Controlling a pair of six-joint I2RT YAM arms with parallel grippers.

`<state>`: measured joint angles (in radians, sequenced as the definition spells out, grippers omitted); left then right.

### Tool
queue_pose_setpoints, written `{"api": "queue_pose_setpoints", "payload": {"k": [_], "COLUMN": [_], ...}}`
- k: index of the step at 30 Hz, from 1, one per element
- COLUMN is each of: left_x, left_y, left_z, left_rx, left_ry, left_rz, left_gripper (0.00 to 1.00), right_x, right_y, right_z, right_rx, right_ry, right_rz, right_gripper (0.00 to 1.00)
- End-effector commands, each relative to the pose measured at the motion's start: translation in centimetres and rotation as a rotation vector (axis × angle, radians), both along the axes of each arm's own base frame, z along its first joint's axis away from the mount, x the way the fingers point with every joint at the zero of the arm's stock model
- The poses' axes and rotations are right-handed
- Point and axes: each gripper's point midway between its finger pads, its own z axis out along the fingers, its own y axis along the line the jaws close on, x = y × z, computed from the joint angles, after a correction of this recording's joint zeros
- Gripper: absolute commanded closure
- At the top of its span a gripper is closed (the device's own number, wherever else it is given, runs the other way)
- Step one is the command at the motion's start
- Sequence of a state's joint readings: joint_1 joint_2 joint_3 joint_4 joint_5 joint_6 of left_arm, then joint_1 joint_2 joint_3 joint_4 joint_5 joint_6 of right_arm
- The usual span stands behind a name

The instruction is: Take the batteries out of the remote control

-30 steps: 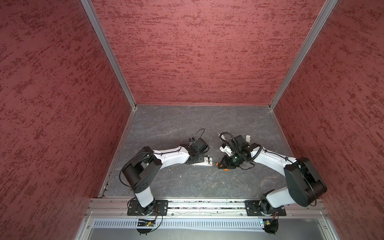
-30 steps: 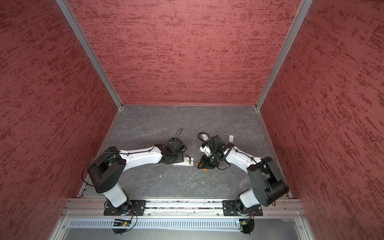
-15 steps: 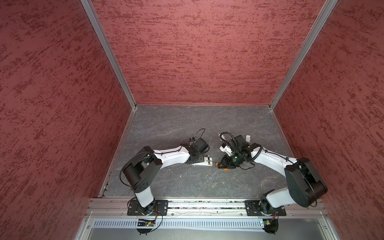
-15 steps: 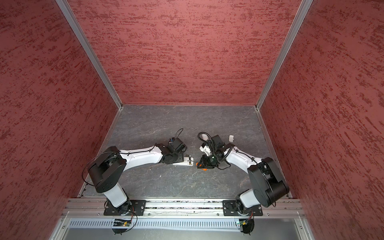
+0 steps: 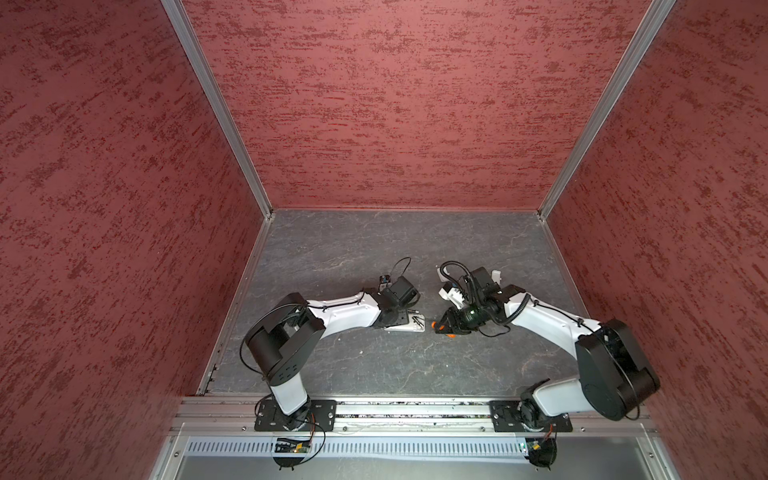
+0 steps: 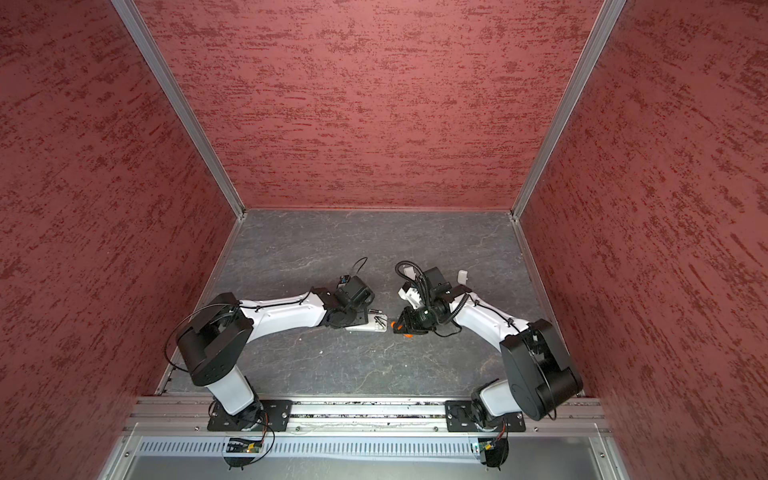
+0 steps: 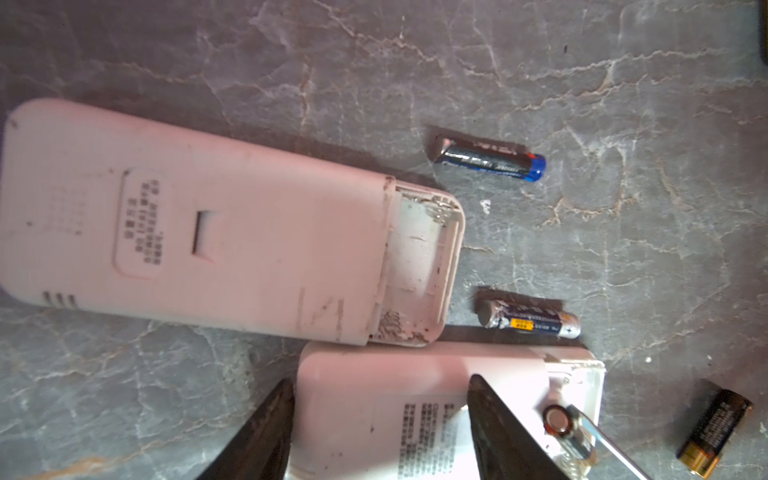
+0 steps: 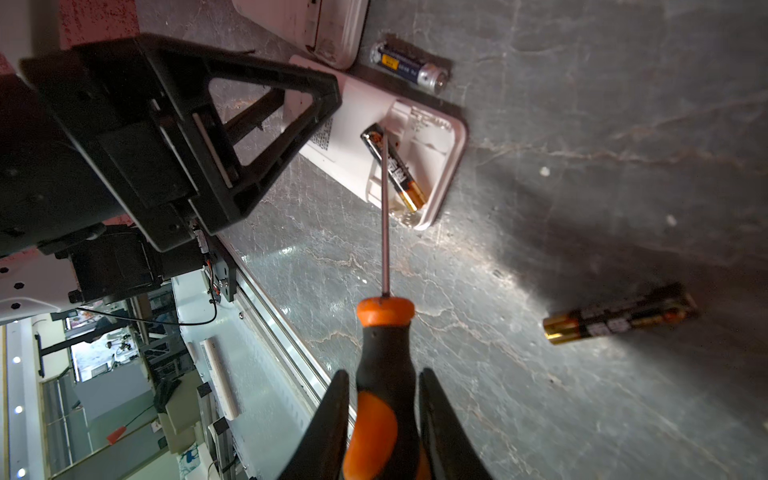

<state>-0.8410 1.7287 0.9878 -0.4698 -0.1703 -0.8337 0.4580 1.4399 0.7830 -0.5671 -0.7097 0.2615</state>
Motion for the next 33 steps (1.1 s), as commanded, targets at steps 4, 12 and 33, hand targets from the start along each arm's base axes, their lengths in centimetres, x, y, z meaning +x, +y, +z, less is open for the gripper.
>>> {"api": "queue_pose_setpoints", "payload": {"k": [4, 12, 33], "left_x": [-3.4, -3.5, -3.4], "left_y": [1.0, 1.1, 0.7], "left_z": [-4.3, -4.2, -3.9], "left_rx": [0.068, 0.062, 0.050], "left_ry": [0.143, 0.138, 0.124], "left_rz": [-0.036, -0.033, -0.042], "left_gripper": [0.36, 0.36, 0.36], "right_x": [1.0, 3.2, -3.3], "right_y": [0.1, -1.5, 0.5], "right_z": [2.0, 5.4, 1.5], "right_rx": [-0.009, -0.090, -0.081], "right_ry": [-0.078, -0.199, -0.034], "right_rz": [-0.011, -0.144, -0.031], "right_gripper": [1.00, 1.00, 1.00]}}
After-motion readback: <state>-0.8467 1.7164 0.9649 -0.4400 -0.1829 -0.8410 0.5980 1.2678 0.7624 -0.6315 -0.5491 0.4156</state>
